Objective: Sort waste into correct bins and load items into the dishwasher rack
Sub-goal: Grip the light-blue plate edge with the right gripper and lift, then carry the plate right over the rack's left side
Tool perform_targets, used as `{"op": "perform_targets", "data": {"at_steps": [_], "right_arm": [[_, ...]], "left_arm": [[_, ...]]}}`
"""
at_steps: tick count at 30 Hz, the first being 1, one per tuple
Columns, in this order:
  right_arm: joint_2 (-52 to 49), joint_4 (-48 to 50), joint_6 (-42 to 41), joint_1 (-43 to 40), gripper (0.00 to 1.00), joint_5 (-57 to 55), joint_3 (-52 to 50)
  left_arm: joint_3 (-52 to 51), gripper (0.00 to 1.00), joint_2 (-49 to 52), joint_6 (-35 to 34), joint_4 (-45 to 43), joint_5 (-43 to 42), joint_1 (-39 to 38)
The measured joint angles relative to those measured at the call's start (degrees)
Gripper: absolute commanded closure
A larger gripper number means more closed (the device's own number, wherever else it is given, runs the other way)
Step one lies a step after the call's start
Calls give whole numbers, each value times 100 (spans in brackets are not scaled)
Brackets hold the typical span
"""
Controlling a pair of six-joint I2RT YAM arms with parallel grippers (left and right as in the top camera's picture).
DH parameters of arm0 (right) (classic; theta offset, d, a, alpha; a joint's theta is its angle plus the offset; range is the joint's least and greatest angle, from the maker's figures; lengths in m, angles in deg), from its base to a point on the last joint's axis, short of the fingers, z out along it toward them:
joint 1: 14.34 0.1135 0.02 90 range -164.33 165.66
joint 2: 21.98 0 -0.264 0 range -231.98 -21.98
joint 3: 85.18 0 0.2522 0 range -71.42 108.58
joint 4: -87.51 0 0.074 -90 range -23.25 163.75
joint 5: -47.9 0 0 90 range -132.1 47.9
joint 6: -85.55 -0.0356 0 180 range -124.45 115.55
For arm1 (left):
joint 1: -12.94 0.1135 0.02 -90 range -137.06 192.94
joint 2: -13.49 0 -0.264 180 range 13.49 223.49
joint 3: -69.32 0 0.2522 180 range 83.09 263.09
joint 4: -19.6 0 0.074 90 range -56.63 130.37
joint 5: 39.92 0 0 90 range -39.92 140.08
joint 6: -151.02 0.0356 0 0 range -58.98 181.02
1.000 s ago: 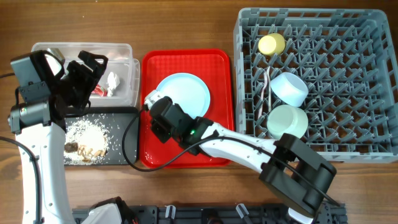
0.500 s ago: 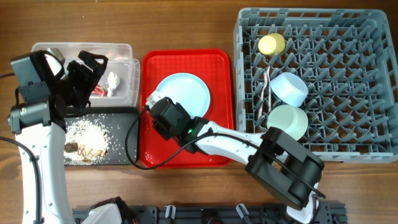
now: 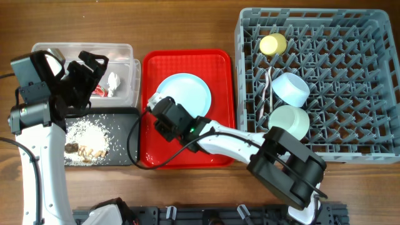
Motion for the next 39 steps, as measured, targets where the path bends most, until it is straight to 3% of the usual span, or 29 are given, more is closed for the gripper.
{"op": "perform_targets", "data": {"at_steps": [9,13,16,31,34,39], "right_arm": [[-232,68,0,-131,57,92,0],[-299,153,22,-131,73,262,17],[-299,138,39,-131,91,264,17],[-140,-26,-37,-116,96,-33,63],[254,-52,-472,-133,96,46,55],[1738,-2,-1408,-308,96,348,55]], "left_arm": [[0,0,0,0,0,-2,0],[0,0,0,0,0,0,0],[0,0,0,0,0,-2,0],[0,0,0,0,0,0,0],[0,0,0,0,0,0,0],[0,0,0,0,0,-2,0]]}}
